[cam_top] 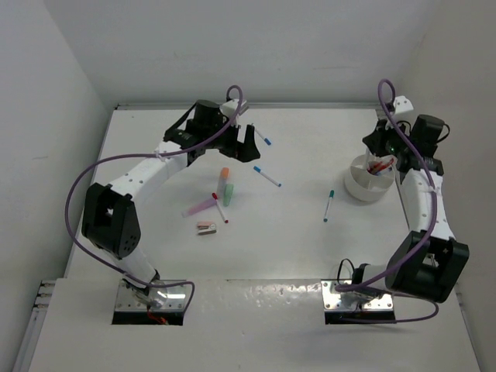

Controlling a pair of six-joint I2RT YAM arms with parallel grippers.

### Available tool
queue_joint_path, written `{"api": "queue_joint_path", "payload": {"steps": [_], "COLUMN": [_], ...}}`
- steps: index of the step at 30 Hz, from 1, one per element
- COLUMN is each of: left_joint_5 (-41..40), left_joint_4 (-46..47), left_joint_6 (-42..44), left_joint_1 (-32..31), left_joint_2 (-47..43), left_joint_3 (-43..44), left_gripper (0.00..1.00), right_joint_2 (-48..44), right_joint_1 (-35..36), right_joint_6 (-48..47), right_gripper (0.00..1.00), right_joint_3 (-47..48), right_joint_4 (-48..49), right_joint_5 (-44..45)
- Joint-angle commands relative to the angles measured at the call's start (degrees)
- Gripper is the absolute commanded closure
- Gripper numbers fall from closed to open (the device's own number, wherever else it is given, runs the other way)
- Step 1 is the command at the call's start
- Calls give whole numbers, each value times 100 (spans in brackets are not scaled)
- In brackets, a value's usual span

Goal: Sort the stationery into containers
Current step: Place the pen in the storage box.

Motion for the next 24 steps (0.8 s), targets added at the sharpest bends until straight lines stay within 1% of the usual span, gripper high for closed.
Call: {"api": "queue_joint_path", "payload": {"steps": [1, 9, 14, 17, 20, 21, 22, 24], "left_joint_5": [-89, -150, -159, -177, -194, -220, -238, -334], "left_joint_4": [62, 79, 88, 88, 62, 53, 53, 36], "left_joint_6": [117, 161, 188, 179, 214, 240, 284, 538], "left_joint_1": [-2, 16, 16, 7, 16, 7, 16, -19], "left_joint_2": [-89, -72, -45, -28, -10, -10, -10, 16], "left_joint_3": [-19, -46, -63, -72, -72, -72, -81, -90], "left_gripper": [0, 0, 0, 0, 0, 0, 0, 0], "right_joint_2": [-36, -229, -361, -396, -335, -334, -326, -334], "right_joint_1": [68, 112, 182, 235, 261, 261, 261, 279], "right_joint_6": [-573, -828, -1082, -1179, -1197, -1197, -1163, -1110], "right_gripper": [100, 100, 100, 97, 85, 78, 65, 58], "right_joint_3": [-230, -1134, -1531, -1698, -1663, -1646, -1628, -1540], "right_joint_4": [822, 1420, 1684, 1790, 1703, 1676, 1650, 1571], "right_joint_5": [177, 178, 212, 230, 230, 221, 221, 204]}}
